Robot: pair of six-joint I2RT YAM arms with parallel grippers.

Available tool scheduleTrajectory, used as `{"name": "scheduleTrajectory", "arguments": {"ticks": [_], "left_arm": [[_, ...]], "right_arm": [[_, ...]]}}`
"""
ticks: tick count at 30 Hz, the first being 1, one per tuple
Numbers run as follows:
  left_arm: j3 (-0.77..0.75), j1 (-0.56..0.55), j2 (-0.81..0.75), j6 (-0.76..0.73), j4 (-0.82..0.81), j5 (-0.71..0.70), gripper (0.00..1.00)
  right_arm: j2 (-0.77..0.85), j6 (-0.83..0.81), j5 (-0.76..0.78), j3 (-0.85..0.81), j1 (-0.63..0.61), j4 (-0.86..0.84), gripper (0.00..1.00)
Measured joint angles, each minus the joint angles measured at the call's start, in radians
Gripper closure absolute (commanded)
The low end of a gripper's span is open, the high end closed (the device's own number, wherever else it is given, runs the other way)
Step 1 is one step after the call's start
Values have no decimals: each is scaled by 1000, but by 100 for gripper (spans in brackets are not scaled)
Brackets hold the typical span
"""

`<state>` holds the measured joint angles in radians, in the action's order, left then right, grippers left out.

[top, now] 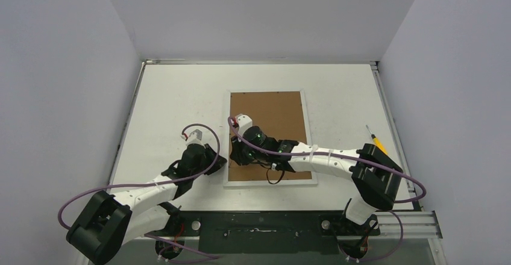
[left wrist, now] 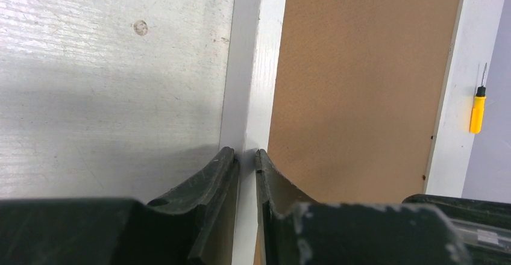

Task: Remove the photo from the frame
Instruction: Release the photo frame item from the photo frame.

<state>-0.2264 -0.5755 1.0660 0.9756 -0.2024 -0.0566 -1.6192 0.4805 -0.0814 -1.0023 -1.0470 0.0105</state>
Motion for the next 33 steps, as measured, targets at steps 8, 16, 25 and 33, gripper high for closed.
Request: {"name": "scheduleTrajectory", "arguments": {"ticks": [8, 16, 25, 33], "left_arm": [[10, -6, 14, 31, -32, 3, 86], [19, -8, 15, 44, -49, 2, 86], [20, -8, 15, 57, -50, 2, 86], [25, -13, 7, 61, -50, 1, 86]], "right_arm": [[0, -48, 80, -30, -52, 47, 95], [-12, -74, 127, -47, -80, 52, 95], [-15, -77, 142, -49, -89, 46, 95], [33, -38, 168, 52, -89, -56, 95]]}}
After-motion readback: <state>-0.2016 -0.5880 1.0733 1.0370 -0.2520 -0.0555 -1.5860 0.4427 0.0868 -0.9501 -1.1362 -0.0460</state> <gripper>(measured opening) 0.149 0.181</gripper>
